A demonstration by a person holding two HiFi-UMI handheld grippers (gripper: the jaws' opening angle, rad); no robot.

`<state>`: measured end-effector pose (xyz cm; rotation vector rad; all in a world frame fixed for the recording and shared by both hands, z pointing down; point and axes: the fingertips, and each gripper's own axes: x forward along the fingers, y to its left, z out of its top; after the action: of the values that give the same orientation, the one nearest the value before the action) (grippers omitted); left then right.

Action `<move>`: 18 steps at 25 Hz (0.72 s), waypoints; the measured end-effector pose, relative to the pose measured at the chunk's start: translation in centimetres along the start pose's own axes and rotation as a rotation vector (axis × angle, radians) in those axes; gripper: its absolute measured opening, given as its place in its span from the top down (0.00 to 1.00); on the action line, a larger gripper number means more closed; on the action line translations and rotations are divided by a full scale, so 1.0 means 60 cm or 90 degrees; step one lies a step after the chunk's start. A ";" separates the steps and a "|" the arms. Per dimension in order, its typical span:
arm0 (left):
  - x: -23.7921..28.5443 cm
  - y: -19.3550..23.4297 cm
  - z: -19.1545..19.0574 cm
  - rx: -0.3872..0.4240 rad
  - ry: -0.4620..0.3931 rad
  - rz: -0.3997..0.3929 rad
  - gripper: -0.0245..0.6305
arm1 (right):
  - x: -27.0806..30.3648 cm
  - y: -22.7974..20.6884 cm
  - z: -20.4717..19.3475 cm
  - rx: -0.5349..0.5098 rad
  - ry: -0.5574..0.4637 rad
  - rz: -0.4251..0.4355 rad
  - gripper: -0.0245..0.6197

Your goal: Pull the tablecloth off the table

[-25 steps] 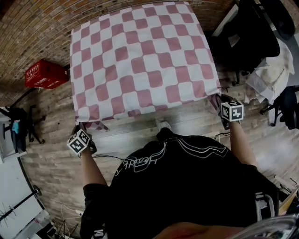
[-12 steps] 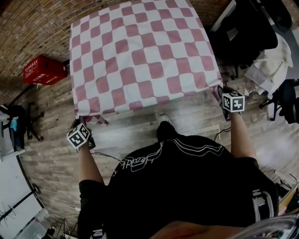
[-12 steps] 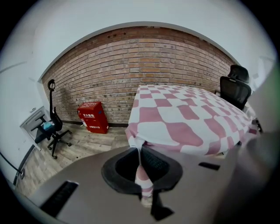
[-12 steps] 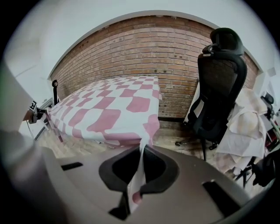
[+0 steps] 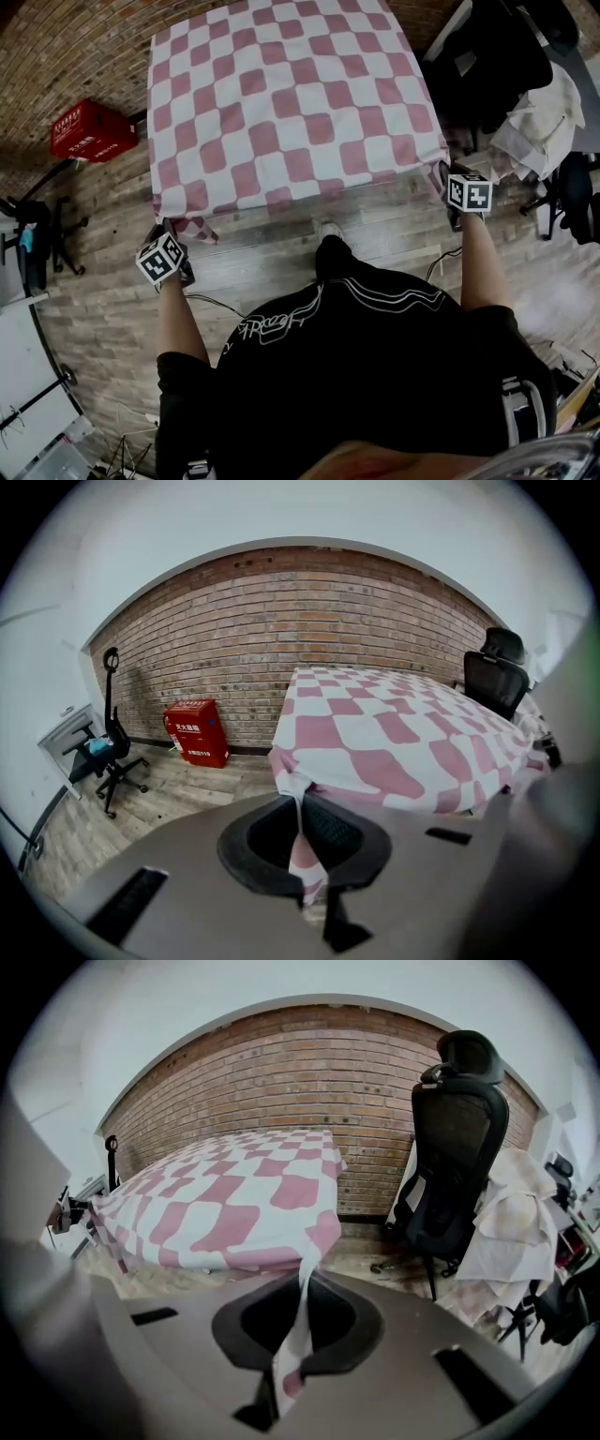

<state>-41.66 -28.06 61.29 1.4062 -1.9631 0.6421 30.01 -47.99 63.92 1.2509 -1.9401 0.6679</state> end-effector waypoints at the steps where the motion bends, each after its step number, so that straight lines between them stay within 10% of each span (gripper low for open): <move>1: -0.003 -0.001 -0.003 -0.002 -0.001 -0.003 0.95 | -0.003 0.002 -0.003 0.005 -0.002 0.000 0.97; 18: -0.057 -0.014 -0.031 -0.006 -0.029 -0.026 0.95 | -0.059 0.037 -0.035 0.040 -0.027 0.001 0.97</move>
<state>-39.67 -24.79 60.07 1.4633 -1.9644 0.5874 29.51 -43.65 62.28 1.3110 -1.9690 0.7135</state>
